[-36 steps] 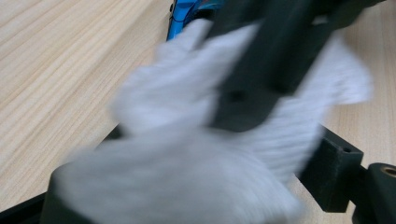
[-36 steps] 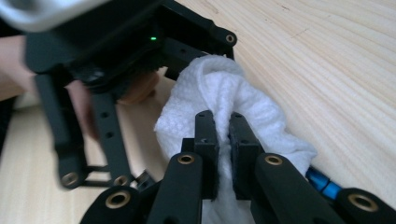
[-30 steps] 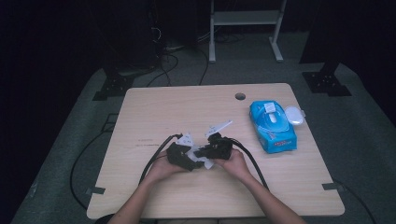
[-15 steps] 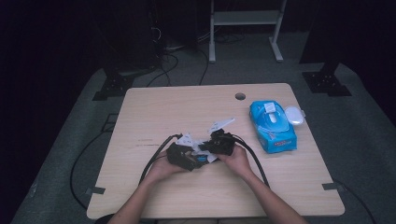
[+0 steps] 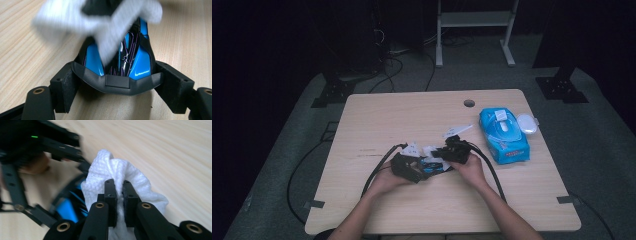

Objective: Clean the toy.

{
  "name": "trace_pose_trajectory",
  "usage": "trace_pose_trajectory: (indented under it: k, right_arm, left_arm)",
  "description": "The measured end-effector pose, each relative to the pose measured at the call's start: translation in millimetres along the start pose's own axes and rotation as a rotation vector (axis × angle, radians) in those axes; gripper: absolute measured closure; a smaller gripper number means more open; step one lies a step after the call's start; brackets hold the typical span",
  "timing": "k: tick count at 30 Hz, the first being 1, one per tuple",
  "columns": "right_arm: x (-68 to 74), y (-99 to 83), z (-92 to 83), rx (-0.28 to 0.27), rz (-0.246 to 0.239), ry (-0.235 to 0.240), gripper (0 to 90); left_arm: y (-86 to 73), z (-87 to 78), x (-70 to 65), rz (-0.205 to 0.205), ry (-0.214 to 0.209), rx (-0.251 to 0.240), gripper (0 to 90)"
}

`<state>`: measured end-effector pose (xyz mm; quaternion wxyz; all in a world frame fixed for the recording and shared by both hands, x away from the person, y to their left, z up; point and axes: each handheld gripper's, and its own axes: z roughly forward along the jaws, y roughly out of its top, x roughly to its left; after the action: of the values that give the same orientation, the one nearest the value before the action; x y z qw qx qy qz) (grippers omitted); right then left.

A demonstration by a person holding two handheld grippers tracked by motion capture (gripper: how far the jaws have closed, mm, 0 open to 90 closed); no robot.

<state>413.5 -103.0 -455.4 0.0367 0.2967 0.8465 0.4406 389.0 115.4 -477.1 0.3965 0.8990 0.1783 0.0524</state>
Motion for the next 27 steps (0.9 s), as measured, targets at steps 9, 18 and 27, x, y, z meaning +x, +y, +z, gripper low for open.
trace_pose_trajectory:
  k: [9, 18, 27]
  right_arm:
    - [32.8, 5.8, 15.7, 0.013, -0.066, 0.1, 83.8]
    - [19.2, -6.3, -15.0, 0.055, -0.087, 0.045, 83.9]
    - [-7.8, -27.1, -42.2, 0.056, -0.032, -0.047, 83.9]
  left_arm:
    - [0.1, -0.3, -0.4, 0.008, 0.003, 0.004, 24.3]
    - [-0.6, -0.4, -0.1, -0.005, 0.002, -0.001, 24.3]
    - [0.0, 0.1, 0.3, -0.002, -0.003, 0.0, 24.4]
